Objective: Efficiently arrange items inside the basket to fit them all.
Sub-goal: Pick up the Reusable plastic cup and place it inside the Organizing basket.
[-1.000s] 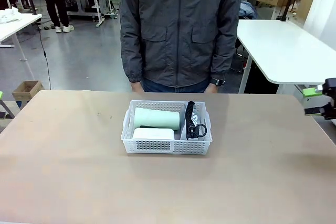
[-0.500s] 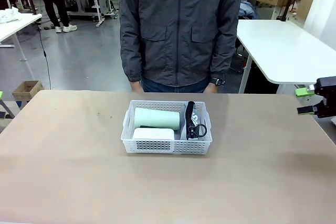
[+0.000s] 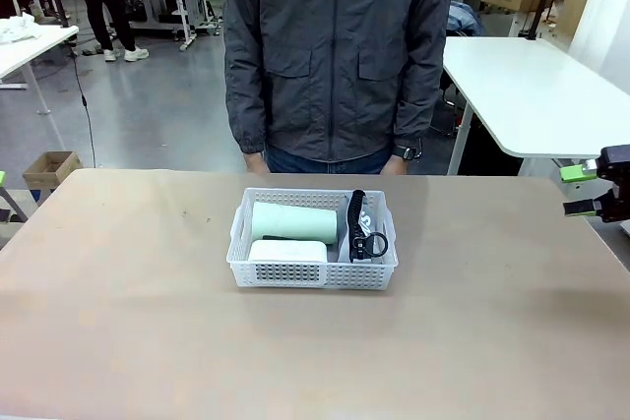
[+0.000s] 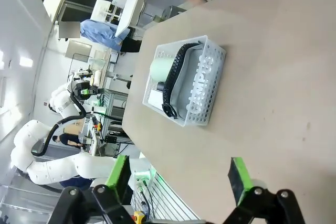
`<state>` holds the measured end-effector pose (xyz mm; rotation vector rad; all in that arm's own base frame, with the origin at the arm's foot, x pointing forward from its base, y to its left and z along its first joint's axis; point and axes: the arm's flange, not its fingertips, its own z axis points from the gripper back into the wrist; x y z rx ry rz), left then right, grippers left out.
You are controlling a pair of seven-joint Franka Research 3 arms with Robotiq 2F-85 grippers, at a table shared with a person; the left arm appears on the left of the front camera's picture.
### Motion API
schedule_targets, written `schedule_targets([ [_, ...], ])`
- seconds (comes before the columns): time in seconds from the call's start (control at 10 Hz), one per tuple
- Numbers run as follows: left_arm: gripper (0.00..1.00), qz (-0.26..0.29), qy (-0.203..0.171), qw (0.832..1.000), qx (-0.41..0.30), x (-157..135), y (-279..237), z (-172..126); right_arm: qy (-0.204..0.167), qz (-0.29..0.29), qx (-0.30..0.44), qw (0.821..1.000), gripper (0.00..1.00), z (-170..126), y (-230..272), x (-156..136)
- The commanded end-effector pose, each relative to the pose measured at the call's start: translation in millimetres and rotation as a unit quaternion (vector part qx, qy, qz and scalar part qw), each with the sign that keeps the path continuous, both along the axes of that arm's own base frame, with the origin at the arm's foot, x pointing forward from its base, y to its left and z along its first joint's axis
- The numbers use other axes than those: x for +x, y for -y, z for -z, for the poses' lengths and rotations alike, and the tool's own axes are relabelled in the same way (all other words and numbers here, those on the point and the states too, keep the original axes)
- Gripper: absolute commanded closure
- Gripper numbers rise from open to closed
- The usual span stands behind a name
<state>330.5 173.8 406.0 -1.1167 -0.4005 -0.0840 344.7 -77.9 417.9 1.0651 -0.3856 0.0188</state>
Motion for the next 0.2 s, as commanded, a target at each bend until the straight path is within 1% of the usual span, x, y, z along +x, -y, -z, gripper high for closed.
schedule_targets([
  [0.0,0.00,0.002,-0.003,1.000,-0.004,-3.1,0.5,-3.1,0.002,-0.006,-0.001,1.000,0.00,-0.5,2.4,-1.2],
  [0.1,0.00,0.002,-0.003,1.000,-0.004,-3.1,0.5,-3.1,0.002,-0.006,-0.001,1.000,0.00,-0.5,2.4,-1.2],
])
